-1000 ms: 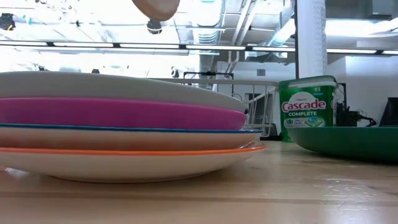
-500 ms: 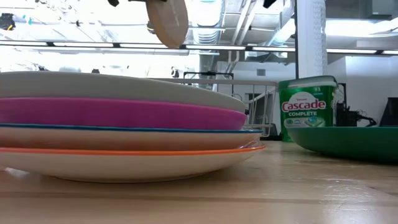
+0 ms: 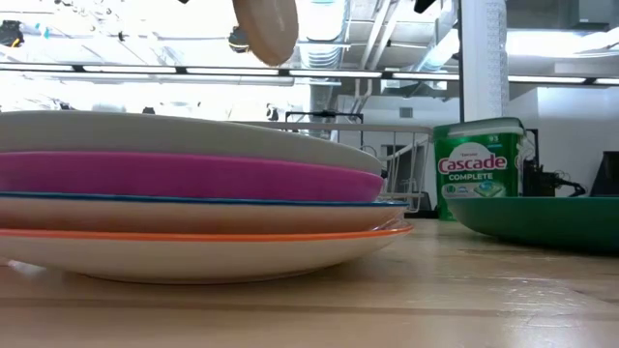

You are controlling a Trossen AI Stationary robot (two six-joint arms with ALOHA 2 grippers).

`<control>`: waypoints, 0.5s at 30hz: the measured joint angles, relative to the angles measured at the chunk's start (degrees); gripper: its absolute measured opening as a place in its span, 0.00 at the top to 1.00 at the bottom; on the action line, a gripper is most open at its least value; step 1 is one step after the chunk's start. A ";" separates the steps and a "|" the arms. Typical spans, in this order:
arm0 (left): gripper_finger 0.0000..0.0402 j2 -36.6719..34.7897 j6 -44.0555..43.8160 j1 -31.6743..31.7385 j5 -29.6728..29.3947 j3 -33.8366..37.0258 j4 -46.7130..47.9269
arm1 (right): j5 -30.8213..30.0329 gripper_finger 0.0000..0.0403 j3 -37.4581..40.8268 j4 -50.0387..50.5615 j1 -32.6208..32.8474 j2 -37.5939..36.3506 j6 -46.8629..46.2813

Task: Sort dishes
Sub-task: Put the gray plate into the dish rack

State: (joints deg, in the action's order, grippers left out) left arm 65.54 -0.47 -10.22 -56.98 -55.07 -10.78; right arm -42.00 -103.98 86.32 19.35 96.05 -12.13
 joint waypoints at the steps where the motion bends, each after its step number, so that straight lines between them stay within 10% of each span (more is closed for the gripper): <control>1: 0.89 0.02 0.02 -0.12 0.87 0.00 -0.55 | 0.00 1.00 0.01 -0.03 0.00 0.00 -0.03; 15: 0.89 1.69 -6.44 1.71 1.47 -0.02 -1.58 | -0.07 1.00 0.02 -2.12 -1.20 0.00 0.01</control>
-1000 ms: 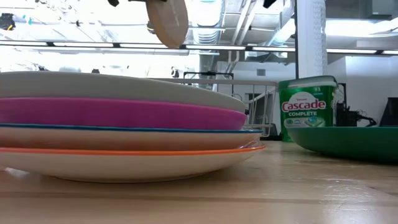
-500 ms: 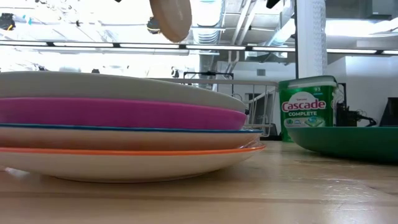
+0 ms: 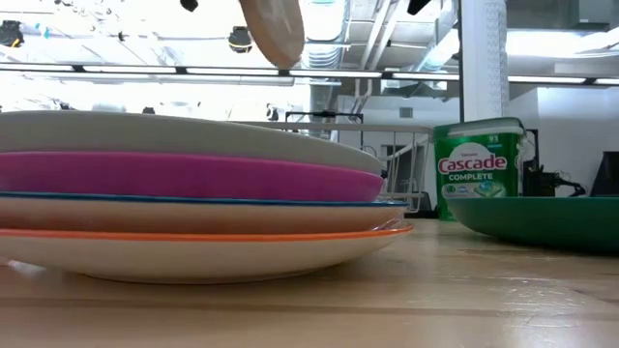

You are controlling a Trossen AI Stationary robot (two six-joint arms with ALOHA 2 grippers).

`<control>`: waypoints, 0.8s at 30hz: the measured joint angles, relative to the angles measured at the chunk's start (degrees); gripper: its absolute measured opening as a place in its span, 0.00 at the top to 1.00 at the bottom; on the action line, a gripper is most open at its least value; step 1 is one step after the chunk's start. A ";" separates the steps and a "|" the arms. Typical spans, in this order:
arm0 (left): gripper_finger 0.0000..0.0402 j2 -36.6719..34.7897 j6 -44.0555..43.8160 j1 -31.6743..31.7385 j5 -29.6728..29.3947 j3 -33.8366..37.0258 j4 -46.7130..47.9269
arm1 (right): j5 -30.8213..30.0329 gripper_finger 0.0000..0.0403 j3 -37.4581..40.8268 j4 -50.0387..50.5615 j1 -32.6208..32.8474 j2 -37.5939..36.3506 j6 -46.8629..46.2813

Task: Sort dishes
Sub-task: Put the gray plate into the dish rack

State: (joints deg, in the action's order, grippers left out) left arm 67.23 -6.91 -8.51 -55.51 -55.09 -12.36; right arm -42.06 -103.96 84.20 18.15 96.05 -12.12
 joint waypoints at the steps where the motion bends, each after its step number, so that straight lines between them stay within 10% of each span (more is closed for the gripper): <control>1: 0.89 0.51 -0.66 0.69 -0.27 0.00 -0.05 | -0.01 1.00 0.00 0.02 -0.04 0.00 0.01; 12: 0.89 9.41 -11.69 9.94 0.31 0.00 -1.31 | -0.02 1.00 0.00 2.25 -0.10 0.00 -0.74; 24: 0.89 15.39 -25.18 20.64 15.22 -1.04 -0.81 | -0.02 1.00 0.33 5.79 3.76 -1.48 -3.91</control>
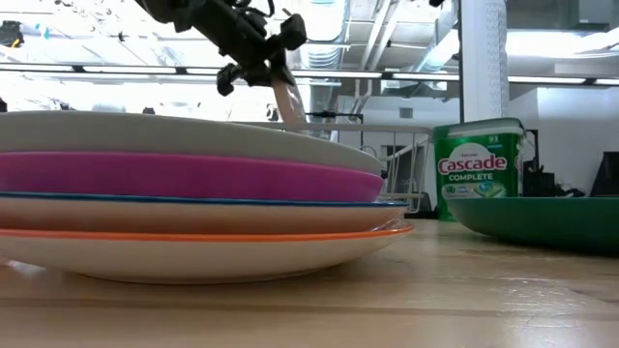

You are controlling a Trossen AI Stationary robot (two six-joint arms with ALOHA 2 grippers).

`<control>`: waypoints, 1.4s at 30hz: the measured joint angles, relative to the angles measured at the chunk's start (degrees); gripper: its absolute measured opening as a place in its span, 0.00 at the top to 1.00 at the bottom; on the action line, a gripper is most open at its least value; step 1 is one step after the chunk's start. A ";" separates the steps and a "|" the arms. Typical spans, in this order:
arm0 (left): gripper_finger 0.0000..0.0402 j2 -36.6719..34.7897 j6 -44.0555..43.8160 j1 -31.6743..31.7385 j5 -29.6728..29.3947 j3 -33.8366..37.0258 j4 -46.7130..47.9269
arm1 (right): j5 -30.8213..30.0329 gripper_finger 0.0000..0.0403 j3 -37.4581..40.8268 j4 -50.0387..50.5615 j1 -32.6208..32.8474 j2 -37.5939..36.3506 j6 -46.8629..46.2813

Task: Sort dishes
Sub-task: Put the gray plate into the dish rack

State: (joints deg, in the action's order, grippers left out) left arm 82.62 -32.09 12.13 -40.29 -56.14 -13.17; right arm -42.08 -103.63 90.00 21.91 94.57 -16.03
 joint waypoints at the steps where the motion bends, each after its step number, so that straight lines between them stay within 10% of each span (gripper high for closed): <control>1: 0.89 -0.09 -0.78 1.42 4.13 -0.45 0.55 | -0.02 1.00 0.00 0.00 0.16 -0.13 0.00; 6: 0.89 -0.05 -1.80 6.27 16.62 -2.59 5.50 | -0.15 1.00 0.00 0.00 0.13 -0.20 0.25; 18: 0.89 0.03 -6.17 7.85 14.92 -5.79 22.58 | -0.26 1.00 -0.02 0.02 0.17 -0.20 0.96; 42: 0.89 -0.05 -8.48 6.33 14.68 -5.04 25.83 | -0.26 1.00 -0.07 -0.05 0.13 -0.20 1.05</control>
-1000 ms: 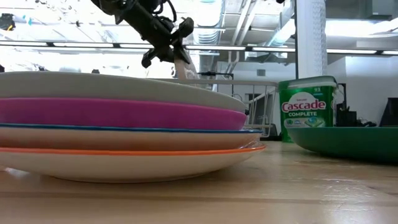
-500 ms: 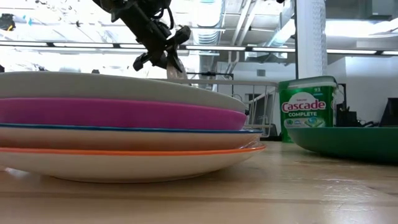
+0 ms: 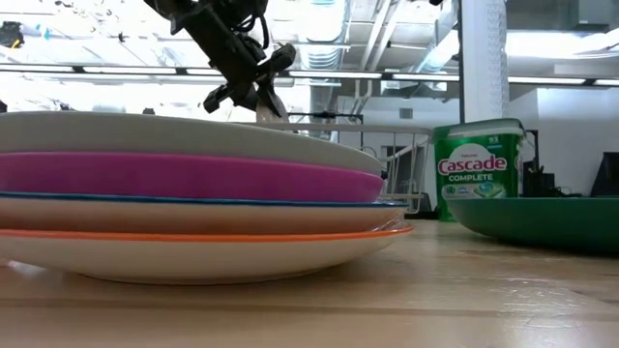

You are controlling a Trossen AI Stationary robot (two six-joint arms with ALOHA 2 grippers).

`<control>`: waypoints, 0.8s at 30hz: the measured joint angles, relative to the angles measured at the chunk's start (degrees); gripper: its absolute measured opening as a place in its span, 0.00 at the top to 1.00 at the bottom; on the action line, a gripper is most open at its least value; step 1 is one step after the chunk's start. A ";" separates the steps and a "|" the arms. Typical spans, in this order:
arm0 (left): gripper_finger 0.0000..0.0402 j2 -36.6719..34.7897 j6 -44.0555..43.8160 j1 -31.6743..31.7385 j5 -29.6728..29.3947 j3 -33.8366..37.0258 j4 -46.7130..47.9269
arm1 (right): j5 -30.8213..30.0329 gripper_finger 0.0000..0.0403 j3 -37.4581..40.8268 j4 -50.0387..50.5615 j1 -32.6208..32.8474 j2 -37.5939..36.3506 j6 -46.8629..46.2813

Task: Sort dishes
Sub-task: Put the gray plate into the dish rack

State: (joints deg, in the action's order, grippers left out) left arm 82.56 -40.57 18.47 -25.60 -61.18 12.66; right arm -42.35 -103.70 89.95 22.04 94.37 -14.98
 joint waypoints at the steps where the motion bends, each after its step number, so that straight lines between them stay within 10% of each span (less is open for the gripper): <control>1: 0.89 0.00 -0.18 -0.17 -0.15 0.29 -0.16 | 0.00 1.00 0.00 0.01 0.00 0.00 -0.01; 24: 0.89 0.04 -2.71 -2.70 -1.95 1.94 -0.67 | 0.00 1.00 0.00 -0.22 0.00 -0.01 -0.07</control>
State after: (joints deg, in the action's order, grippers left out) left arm 82.61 -43.28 15.77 -27.55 -59.24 11.99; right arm -42.35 -103.70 89.72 22.04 94.36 -15.05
